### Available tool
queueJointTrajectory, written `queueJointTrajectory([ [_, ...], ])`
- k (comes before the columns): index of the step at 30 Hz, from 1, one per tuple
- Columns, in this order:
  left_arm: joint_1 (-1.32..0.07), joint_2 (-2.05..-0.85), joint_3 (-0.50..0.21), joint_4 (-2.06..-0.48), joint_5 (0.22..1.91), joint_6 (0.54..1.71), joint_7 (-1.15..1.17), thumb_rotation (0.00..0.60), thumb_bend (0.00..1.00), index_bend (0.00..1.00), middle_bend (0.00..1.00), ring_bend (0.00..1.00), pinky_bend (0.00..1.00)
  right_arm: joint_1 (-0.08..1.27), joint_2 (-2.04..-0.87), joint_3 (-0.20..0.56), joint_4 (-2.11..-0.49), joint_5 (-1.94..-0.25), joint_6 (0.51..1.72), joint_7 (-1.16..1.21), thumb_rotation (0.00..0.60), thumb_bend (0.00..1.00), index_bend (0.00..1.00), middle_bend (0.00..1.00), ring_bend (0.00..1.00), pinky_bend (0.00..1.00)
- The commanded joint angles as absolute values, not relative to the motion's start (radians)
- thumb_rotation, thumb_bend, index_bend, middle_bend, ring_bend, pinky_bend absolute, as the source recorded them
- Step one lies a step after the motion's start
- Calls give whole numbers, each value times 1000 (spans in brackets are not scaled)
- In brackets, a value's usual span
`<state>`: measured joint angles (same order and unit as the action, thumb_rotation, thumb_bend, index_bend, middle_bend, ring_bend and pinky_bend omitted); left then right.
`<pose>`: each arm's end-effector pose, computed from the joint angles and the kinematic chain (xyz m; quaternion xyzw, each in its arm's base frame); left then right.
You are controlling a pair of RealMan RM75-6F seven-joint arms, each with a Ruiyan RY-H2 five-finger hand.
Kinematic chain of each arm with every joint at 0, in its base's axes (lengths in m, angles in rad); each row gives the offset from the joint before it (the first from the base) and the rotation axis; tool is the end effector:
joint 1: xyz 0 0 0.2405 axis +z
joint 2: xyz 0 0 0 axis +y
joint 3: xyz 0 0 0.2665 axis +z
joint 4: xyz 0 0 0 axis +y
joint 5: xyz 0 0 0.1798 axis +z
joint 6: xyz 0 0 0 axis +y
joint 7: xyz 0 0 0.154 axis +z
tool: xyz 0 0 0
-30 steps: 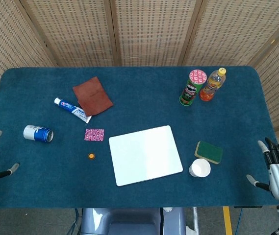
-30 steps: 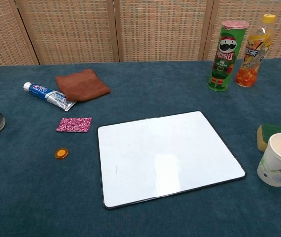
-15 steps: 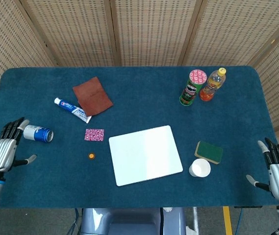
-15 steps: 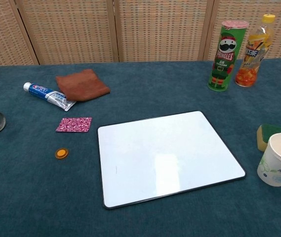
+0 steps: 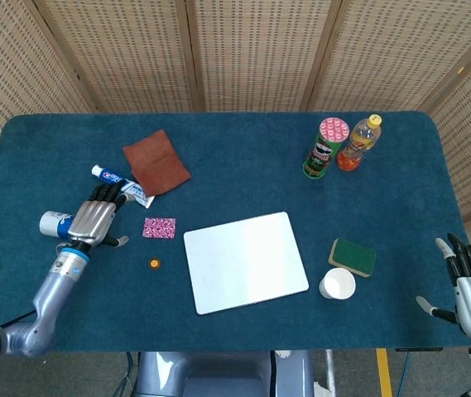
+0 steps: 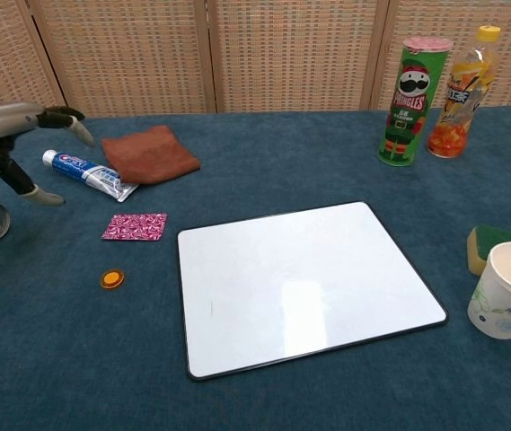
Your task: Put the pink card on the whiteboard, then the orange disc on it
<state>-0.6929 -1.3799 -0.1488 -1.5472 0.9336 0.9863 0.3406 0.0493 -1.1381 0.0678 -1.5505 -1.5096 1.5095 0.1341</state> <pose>-0.2094 0.3572 0.0665 -0.6925 -0.4306 -0.3193 0.4827 -0.3201 -0.1819 0.1960 0.5617 -0.4099 0.4213 0.5823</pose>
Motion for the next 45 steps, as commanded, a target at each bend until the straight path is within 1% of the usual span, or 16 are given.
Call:
queueJointTrajectory([
  [1,-751,-1461,-170,-1490,833,948,429,600,211,237,0,0,0,50,-1135,67,-1552,-1509,1506,139,600,0,0,0,0,0],
  [7,-793,-1533,-178,-1437,718,948,529,600,212,237,0,0,0,51,-1130,65,-1553,-1509,1500,150,600,0,0,0,0,0],
  [20,-848,-1633,-187,-1356,605,950,617,600,211,242,0,0,0,53,-1123,64,-1558,-1508,1493,161,600,0,0,0,0,0],
  [31,-851,-1658,-183,-1318,579,941,619,600,214,253,0,0,0,53,-1121,63,-1559,-1508,1490,168,600,0,0,0,0,0],
  [45,-857,-1690,-184,-1260,568,895,597,600,226,274,0,0,0,53,-1120,63,-1560,-1507,1490,169,600,0,0,0,0,0],
])
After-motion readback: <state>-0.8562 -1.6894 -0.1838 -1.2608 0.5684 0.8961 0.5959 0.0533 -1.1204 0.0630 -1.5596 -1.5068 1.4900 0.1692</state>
